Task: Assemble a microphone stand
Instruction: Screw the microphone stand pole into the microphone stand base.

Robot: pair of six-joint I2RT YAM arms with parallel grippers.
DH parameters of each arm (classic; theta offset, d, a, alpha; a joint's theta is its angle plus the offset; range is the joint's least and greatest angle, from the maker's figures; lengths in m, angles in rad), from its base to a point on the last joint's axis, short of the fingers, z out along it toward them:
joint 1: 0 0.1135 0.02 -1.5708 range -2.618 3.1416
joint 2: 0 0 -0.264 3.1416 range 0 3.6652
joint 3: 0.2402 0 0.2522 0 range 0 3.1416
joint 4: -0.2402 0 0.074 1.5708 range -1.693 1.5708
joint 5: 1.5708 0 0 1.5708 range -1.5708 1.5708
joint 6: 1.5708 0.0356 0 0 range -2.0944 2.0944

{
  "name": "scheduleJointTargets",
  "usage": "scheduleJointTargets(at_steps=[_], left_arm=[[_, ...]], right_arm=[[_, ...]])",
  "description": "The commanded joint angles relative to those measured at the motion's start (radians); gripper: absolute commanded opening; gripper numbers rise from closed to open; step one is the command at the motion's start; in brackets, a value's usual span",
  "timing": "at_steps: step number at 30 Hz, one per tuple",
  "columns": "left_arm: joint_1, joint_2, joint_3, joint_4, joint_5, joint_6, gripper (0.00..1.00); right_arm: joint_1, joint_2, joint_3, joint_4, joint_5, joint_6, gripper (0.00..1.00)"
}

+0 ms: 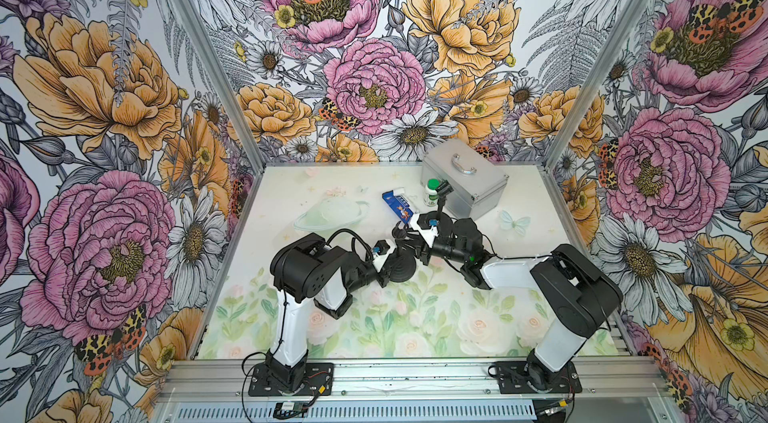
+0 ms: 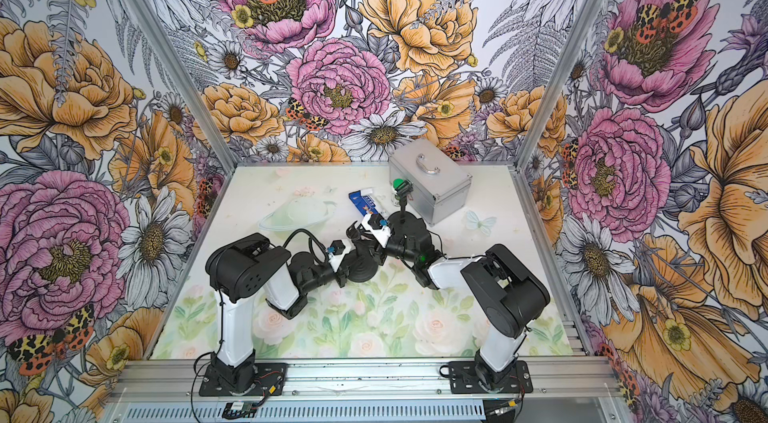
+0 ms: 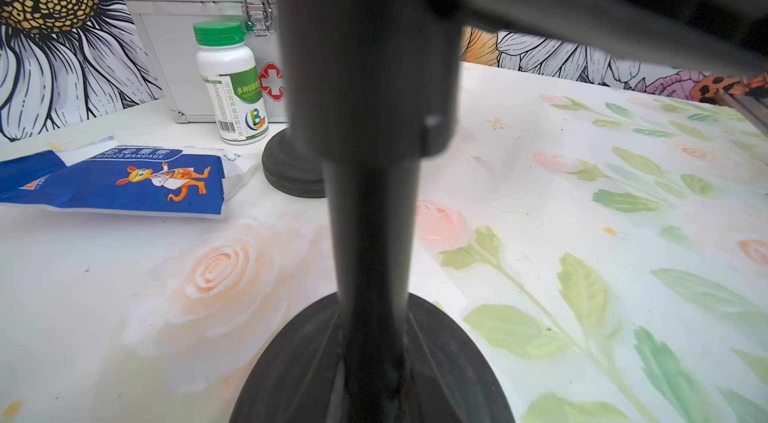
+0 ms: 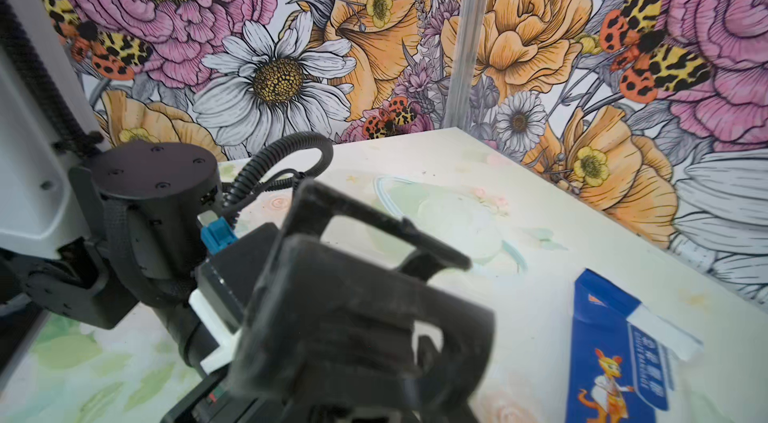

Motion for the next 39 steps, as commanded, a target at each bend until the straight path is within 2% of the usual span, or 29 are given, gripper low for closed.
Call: scheduleJointTargets(at_steps=[1, 2, 3, 4, 6, 8, 10, 11, 12, 14, 16, 18, 19, 20, 23, 29, 31, 35, 39], left_arm=[[0.003, 0.014, -0.013, -0.027, 0.010, 0.006, 0.20], [0.003, 0.014, -0.013, -0.027, 0.011, 0.006, 0.20], [0.003, 0.014, -0.013, -0.028, 0.009, 0.007, 0.20], [0.004, 0.013, -0.012, -0.027, 0.009, 0.007, 0.20], [0.003, 0.014, -0.013, -0.028, 0.008, 0.007, 0.20], [0.004, 0.014, -0.011, -0.027, 0.008, 0.005, 0.20], [0.003, 0.014, -0.011, -0.027, 0.008, 0.004, 0.20], [0.003, 0.014, -0.011, -0.027, 0.010, 0.004, 0.20], [0.002, 0.013, -0.013, -0.027, 0.011, 0.006, 0.20], [0.003, 0.011, -0.014, -0.028, 0.010, 0.005, 0.20], [0.003, 0.010, -0.016, -0.028, 0.008, 0.007, 0.20], [0.003, 0.009, -0.015, -0.028, 0.007, 0.007, 0.20], [0.003, 0.010, -0.016, -0.027, 0.006, 0.007, 0.20], [0.002, 0.009, -0.016, -0.027, 0.007, 0.007, 0.20], [0.002, 0.009, -0.014, -0.027, 0.006, 0.005, 0.20], [0.003, 0.009, -0.015, -0.027, 0.009, 0.003, 0.20], [0.003, 0.010, -0.014, -0.027, 0.009, 0.003, 0.20], [0.003, 0.013, -0.015, -0.028, 0.008, 0.003, 0.20], [0.004, 0.016, -0.013, -0.028, 0.008, 0.003, 0.20]], right_arm=[[-0.003, 0.022, 0.033, -0.032, 0.001, 0.031, 0.16], [0.005, 0.020, 0.026, -0.027, 0.051, 0.046, 0.03], [0.016, 0.015, 0.015, -0.021, 0.120, 0.062, 0.00], [0.041, 0.007, -0.007, -0.004, 0.248, 0.078, 0.00], [0.151, -0.014, -0.069, 0.046, 0.646, 0.088, 0.00], [0.309, 0.011, -0.119, 0.156, 1.177, 0.111, 0.00], [0.408, 0.057, -0.121, 0.208, 1.477, 0.160, 0.00], [0.438, 0.080, -0.106, 0.190, 1.531, 0.185, 0.00], [0.454, 0.096, -0.091, 0.170, 1.522, 0.190, 0.00], [0.469, 0.114, -0.073, 0.162, 1.436, 0.118, 0.00], [0.454, 0.099, -0.075, 0.161, 1.287, 0.055, 0.33], [0.408, 0.054, -0.113, 0.160, 1.053, 0.012, 0.51], [0.368, 0.023, -0.136, 0.155, 0.886, 0.012, 0.59], [0.316, -0.008, -0.152, 0.136, 0.717, 0.029, 0.64], [0.169, -0.053, -0.157, 0.066, 0.324, 0.061, 0.73], [0.034, 0.003, -0.083, 0.028, -0.038, 0.048, 0.75], [0.014, 0.032, -0.030, -0.008, -0.114, 0.032, 0.75], [-0.023, 0.076, 0.061, -0.075, -0.186, 0.003, 0.70], [-0.047, 0.085, 0.112, -0.123, -0.214, -0.010, 0.58]])
